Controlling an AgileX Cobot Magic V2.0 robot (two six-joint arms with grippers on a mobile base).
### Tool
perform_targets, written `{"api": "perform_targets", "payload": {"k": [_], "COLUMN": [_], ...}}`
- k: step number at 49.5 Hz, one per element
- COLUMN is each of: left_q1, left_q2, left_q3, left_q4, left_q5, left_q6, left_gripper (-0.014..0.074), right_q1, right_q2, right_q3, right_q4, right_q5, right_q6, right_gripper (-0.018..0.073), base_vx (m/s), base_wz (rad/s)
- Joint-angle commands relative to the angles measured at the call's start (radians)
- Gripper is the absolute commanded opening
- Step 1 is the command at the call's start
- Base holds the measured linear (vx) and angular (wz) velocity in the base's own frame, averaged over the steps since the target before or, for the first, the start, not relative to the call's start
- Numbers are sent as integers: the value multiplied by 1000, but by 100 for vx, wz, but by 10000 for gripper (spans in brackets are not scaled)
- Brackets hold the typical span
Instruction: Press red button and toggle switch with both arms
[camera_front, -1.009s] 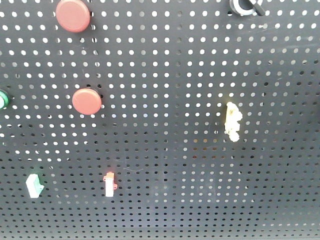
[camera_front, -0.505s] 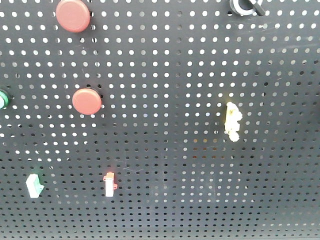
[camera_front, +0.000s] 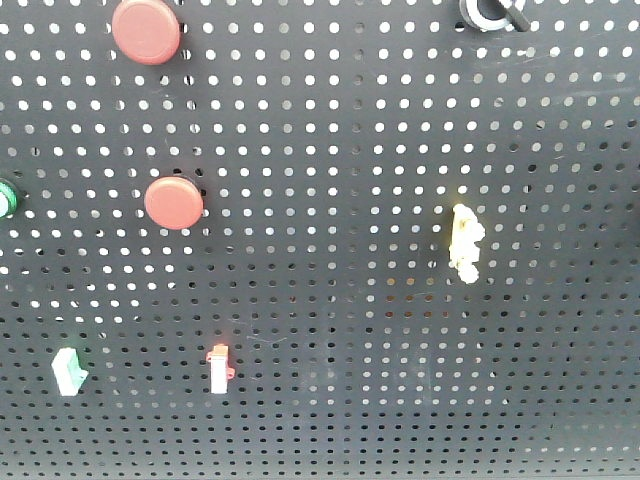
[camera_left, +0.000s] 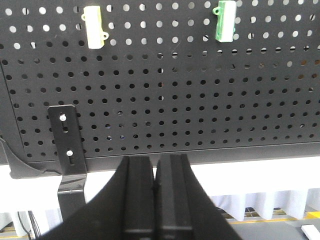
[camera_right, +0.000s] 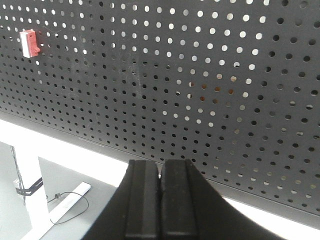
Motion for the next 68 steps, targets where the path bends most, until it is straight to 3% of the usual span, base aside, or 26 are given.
{"api": "perform_targets", "payload": {"k": [1,6,15,28,68], "left_q1": [-1,-1,-1,-1,-1], "left_q2": [-17,-17,-16,-15,-15], "left_q3": [34,34,34,34,34], "left_q4": [-2,-2,-2,-2,-2], "left_q5": [-84,-84,-84,-84,-84], "left_q6": [-8,-8,-8,-8,-8], "left_gripper": [1,1,1,1,1], "right_q1": [-7,-63,-276,-474,-498], "right_q2": [11,8,-59,-136,-136], "right_q3": [4,106,297,366,366], "right_q4": [0,-6,0,10,9], "right_q5": [-105,-196,-390,-384,-386], "right_q6": [-6,-6,39,68,66], "right_gripper": [-3,-3,-3,-3,-3], "base_vx": [0,0,0,0,0], "base_wz": [0,0,0,0,0]}}
